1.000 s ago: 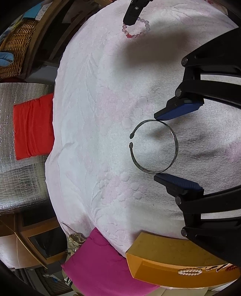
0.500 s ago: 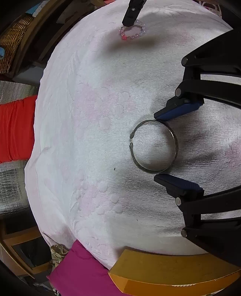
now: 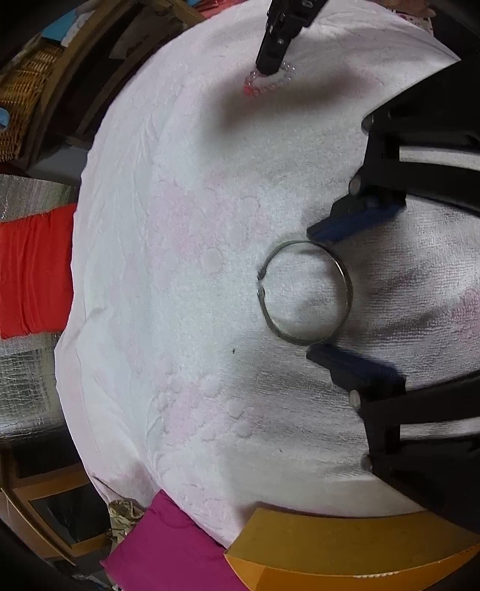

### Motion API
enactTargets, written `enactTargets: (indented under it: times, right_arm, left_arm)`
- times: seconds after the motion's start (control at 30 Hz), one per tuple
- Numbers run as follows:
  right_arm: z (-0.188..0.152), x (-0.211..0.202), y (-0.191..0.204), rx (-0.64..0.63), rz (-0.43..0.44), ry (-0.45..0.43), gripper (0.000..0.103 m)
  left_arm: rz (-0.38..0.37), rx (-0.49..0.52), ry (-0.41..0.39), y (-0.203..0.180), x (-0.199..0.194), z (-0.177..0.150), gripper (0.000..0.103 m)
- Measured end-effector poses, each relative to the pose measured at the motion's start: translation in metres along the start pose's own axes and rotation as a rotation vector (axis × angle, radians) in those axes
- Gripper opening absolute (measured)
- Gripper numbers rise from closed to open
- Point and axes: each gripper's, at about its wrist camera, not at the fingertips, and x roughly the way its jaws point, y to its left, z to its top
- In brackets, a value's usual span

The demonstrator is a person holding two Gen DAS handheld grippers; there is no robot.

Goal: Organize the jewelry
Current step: 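Close the left tool around the silver bangle while the right holds the pink bracelet, then carry bangle and pink bracelet into the orange box and open both tools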

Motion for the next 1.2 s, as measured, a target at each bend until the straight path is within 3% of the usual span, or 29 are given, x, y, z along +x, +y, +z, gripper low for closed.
enactTargets:
  times: [0.23,0.53,0.8,0.97,1.03,1.1,1.2]
  right_arm:
    - [0.005,-0.024,0.004,-0.017,0.004,-0.117,0.009]
    - [0.005,-0.043,0.019,-0.017,0.06,-0.19,0.009]
    - [0.001,-0.057,0.057,-0.066,0.128,-0.243,0.009]
    - [0.015,-0.069,0.133,-0.164,0.312,-0.23,0.009]
    - [0.023,-0.068,0.182,-0.227,0.402,-0.201,0.009]
    - [0.03,-0.062,0.23,-0.286,0.472,-0.169,0.009]
    - [0.035,-0.044,0.303,-0.362,0.548,-0.112,0.009]
  left_arm:
    - [0.032,-0.007,-0.073,0.001,-0.021,0.001,0.058]
    - [0.126,-0.026,-0.187,0.002,-0.07,-0.01,0.058]
    - [0.174,-0.09,-0.264,0.031,-0.127,-0.031,0.059]
    - [0.259,-0.129,-0.28,0.083,-0.175,-0.063,0.059]
    - [0.263,-0.177,-0.286,0.115,-0.198,-0.079,0.059]
    - [0.333,-0.202,-0.291,0.153,-0.221,-0.098,0.059]
    - [0.394,-0.264,-0.221,0.211,-0.23,-0.129,0.059]
